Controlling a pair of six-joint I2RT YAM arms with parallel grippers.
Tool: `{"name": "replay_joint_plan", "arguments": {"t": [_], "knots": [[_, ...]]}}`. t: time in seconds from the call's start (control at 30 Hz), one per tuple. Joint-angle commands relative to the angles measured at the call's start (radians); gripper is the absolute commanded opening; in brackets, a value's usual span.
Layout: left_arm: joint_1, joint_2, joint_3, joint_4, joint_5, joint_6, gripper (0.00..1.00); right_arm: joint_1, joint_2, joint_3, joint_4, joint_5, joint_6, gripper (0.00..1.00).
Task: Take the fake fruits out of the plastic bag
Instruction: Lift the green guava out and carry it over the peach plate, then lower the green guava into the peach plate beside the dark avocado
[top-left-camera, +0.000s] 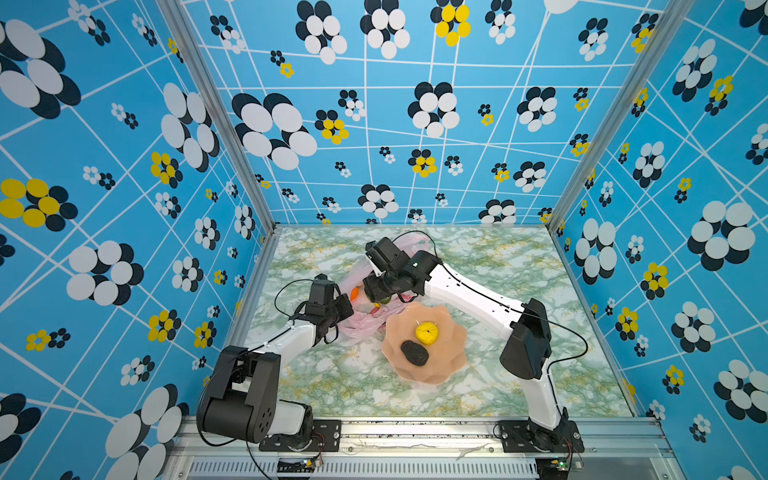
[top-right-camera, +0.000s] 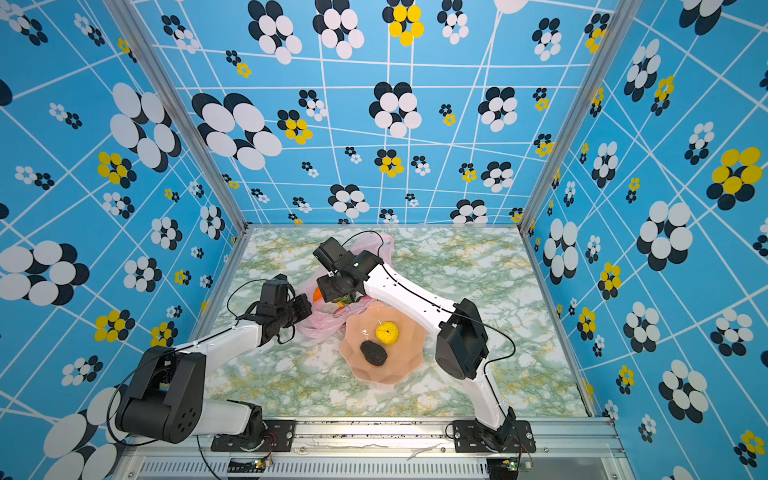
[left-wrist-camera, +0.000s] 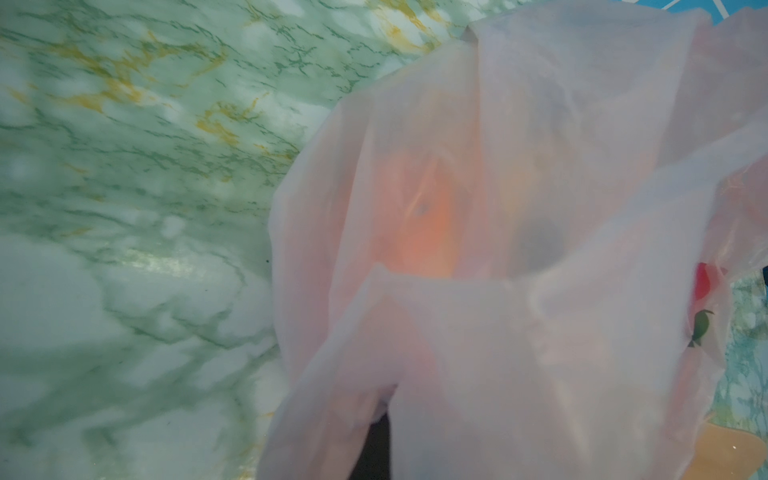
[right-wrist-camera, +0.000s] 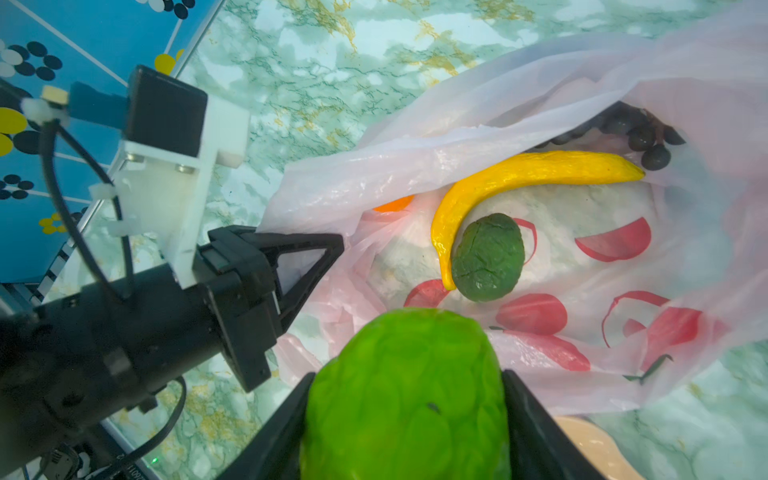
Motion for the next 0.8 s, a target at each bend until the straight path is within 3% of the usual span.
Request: {"name": "replay_joint_plan", "arguments": {"t": [0.0,0.47,0.77], "knots": [[0.007,0.000,-0.002,-0.003,0.015,0.017,0.00,0.005,-0.089,-0.072,0.003,0.017,-0.014,0.60],[0.008,-0.002,0.000,-0.007,0.007,0.023,0.00,0.054,-0.407,-0.502,-0.045,0.094,0.055,0.60],[0.007,-0.005,-0.001,-0.003,0.017,0.020,0.00,0.057,-0.551,-0.708,-0.068,0.078,0.145,0.60]]}}
